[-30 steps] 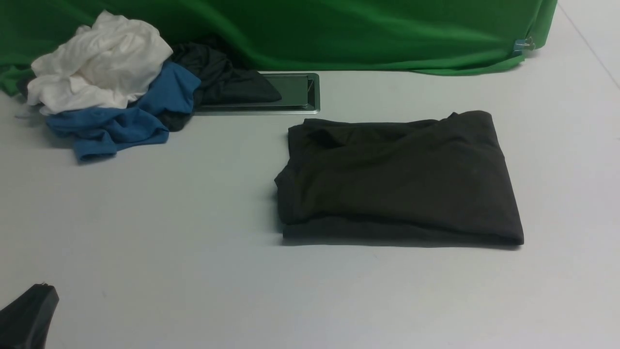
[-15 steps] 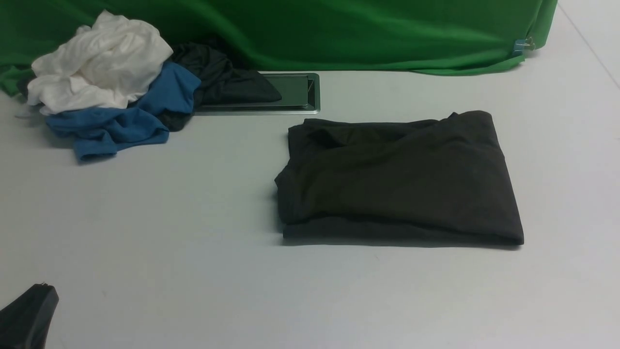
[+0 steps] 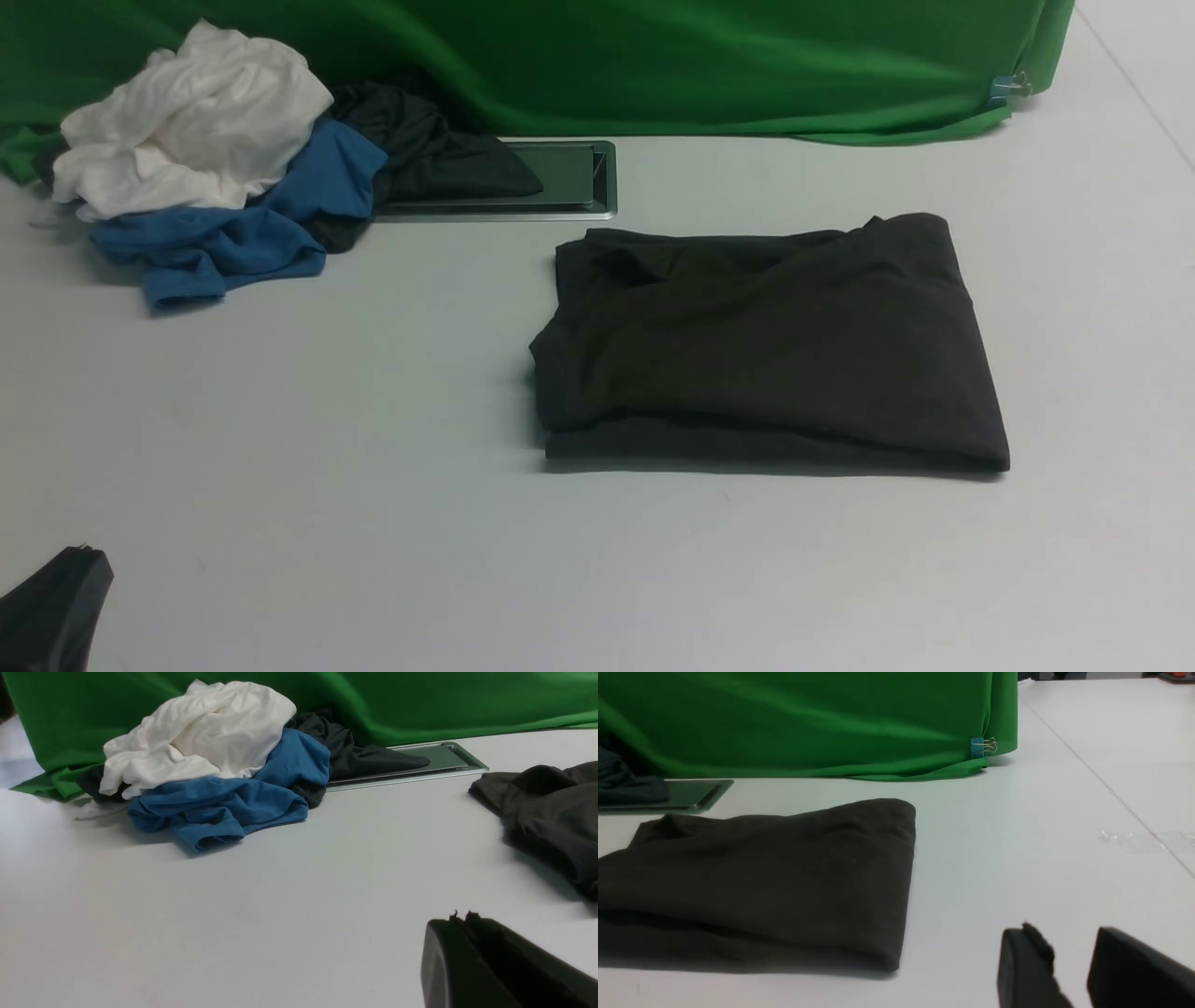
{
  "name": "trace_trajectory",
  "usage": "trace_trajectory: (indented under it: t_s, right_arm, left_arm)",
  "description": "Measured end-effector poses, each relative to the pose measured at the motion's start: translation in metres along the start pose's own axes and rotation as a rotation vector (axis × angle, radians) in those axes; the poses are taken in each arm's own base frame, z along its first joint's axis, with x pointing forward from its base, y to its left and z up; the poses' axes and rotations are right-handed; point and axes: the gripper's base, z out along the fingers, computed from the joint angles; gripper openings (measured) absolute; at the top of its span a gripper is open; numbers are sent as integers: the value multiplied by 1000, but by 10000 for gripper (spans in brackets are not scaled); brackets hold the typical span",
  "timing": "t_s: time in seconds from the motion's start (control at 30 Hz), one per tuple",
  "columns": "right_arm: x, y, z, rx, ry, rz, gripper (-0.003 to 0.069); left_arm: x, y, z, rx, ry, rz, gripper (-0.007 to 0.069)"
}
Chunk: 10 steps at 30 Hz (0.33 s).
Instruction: Fold a long-sleeved shirt on a white desktop.
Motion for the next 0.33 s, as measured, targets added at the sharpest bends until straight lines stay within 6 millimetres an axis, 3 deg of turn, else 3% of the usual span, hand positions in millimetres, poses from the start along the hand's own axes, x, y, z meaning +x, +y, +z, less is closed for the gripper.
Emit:
trace_trajectory:
  t_s: [0.33]
  right_arm:
    - [0, 0, 0, 0, 0, 0, 241]
  left_arm:
    - [0, 0, 0, 0, 0, 0, 18]
